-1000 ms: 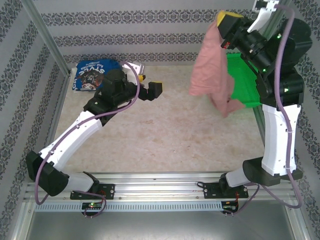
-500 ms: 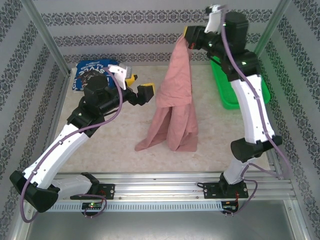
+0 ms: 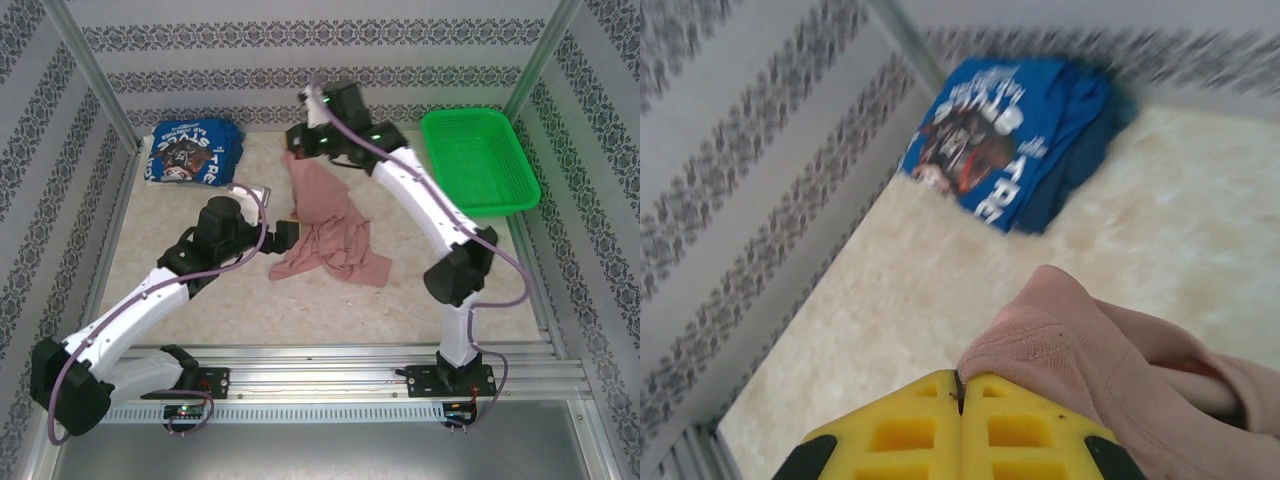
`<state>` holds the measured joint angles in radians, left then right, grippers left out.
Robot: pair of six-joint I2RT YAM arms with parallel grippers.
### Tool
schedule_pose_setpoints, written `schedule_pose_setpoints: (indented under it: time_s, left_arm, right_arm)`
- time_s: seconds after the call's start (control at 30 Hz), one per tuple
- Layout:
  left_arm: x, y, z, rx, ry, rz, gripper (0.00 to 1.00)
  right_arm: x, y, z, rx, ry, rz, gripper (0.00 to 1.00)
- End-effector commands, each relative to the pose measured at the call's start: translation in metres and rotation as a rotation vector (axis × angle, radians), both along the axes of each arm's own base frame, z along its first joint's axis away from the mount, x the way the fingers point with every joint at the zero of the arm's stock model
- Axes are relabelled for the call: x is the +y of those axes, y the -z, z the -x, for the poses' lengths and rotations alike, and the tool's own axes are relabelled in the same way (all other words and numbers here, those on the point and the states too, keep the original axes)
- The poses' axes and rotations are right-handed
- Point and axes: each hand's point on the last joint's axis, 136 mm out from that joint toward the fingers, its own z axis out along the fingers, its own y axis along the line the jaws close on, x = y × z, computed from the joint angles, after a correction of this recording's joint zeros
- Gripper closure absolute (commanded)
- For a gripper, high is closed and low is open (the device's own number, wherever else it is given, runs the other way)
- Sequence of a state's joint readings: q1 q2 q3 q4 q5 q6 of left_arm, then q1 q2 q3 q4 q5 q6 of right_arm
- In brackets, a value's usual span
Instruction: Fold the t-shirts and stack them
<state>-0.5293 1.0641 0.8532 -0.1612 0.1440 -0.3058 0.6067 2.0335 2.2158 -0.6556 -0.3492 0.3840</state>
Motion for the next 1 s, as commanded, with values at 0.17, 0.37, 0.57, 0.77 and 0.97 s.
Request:
schedule_pose_setpoints:
  time_s: [0.17,0.37,0.57,0.77,0.97]
  left_arm:
    - [0.09,0.023,0.047,0.052,-0.366,-0.013,0.05]
    - [0.089,0.034,0.05,0.135,-0.368,-0.052,0.04]
    - [0.05,0.051,0.017,0.225,-0.272,-0.111,0.03]
    - [-0.007,0.06,-0.034,0.287,-0.144,-0.238,0.08]
    - [-0.045,0.083,-0.09,0.317,-0.076,-0.364,0.2]
  right_arm:
    - [0.107,0.085,0.023,0.197,-0.154,-0.002,0.67]
    - [0.063,0.049,0.017,0.188,-0.098,-0.055,0.21]
    - [-0.072,0.049,0.037,0.119,0.166,0.123,0.15]
    - [-0.202,0.115,0.085,0.231,0.42,0.153,0.15]
    - [-0.233,0.188,0.123,0.372,0.467,0.181,0.16]
